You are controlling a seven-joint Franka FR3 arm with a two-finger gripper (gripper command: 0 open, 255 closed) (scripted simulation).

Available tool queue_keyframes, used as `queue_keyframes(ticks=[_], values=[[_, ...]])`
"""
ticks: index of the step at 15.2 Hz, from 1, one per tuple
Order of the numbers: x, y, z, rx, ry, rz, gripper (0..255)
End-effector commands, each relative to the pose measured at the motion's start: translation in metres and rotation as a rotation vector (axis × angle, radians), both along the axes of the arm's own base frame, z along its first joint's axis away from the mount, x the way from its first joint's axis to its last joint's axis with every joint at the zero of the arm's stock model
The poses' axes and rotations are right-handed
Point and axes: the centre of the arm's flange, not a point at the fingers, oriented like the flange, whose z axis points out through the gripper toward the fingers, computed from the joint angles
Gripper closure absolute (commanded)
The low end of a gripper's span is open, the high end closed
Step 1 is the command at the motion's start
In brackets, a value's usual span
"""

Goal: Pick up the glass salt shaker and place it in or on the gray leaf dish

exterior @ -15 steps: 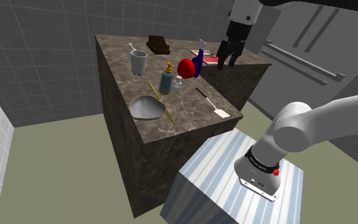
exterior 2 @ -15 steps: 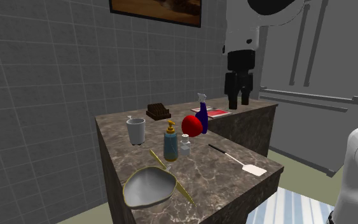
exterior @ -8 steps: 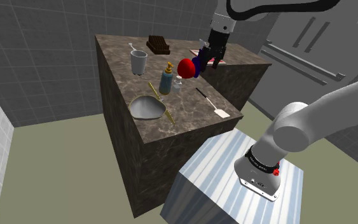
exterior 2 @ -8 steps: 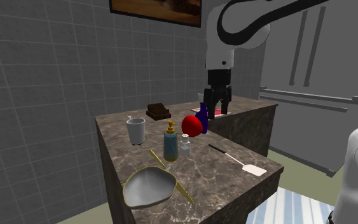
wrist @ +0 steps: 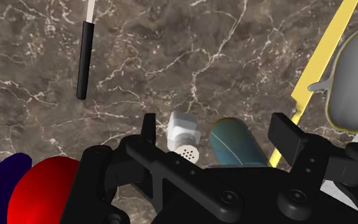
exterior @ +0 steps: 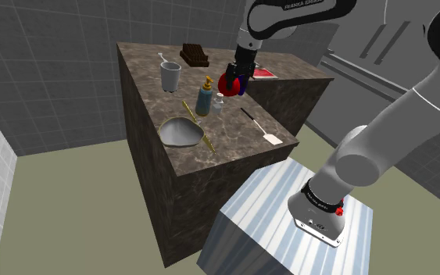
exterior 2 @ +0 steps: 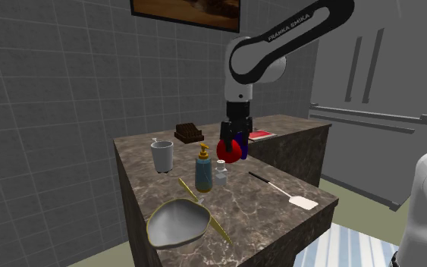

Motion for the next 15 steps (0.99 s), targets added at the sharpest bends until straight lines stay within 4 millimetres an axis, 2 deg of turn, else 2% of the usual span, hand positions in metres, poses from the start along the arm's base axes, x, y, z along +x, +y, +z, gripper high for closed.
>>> queue_keyframes(ticks=[1,6,13,15], values=[[0.018,-0.004,-0.014,-0.004,-0.009,0.001,0],[0.065,-0.018,-0.046,-0.013,-0.026,0.002,0],[0.065,-0.018,-0.083,-0.013,-0.026,0.002,0],[0.065,-0.018,-0.086,-0.013,-0.026,0.002,0]])
